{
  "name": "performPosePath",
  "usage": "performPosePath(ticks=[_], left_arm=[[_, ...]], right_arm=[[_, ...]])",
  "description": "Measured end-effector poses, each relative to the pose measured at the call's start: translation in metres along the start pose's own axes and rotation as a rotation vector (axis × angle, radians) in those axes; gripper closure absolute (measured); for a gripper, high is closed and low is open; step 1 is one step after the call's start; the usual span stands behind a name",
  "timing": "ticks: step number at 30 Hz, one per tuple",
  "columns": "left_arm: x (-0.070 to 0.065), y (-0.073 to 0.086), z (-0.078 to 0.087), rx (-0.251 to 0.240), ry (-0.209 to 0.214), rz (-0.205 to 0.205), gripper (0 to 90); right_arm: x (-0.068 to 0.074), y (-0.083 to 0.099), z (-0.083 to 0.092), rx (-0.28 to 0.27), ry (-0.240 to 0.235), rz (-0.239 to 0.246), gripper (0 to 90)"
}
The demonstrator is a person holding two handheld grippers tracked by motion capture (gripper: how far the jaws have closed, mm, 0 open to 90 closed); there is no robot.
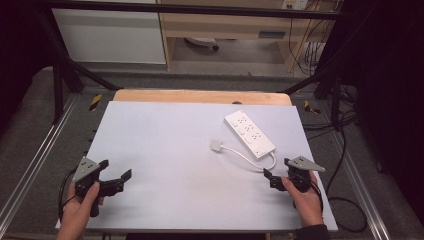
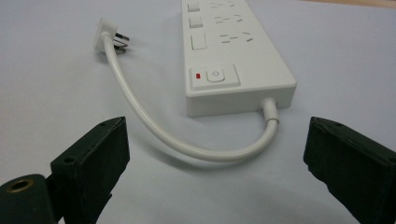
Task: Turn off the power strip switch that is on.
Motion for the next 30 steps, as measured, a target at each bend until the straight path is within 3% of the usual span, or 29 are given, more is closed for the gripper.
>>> performPosePath(ticks=[8,13,23,30], left_arm=[[-0.001,0.000,0.001,-0.006,0.027,0.000,6.7],[-0.001,-0.002,0.003,-0.023,0.017,0.006,6.1],[0.008,-0.003,0.007,-0.037,-0.007,0.071,5.6],[0.008,-0.003,0.007,-0.029,-0.008,0.071,5.5]], right_arm=[[-0.002,0.001,-0.001,0.011,0.011,-0.016,6.4],[-0.002,0.000,-0.001,0.012,0.008,-0.020,6.4],[0.003,-0.009,0.003,-0.007,-0.009,-0.005,6.5],[0.007,-0.017,0.006,-0.025,-0.019,0.010,6.4]])
Point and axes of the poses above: each handheld gripper's, and its own axes: z roughly backward along the jaws, y roughly out of its underside, x roughly to its left, the point moved 3 cm from there along -z, roughly forward along the jaws, and after that the axes turned 5 degrees about -y, right-handed, at the moved point
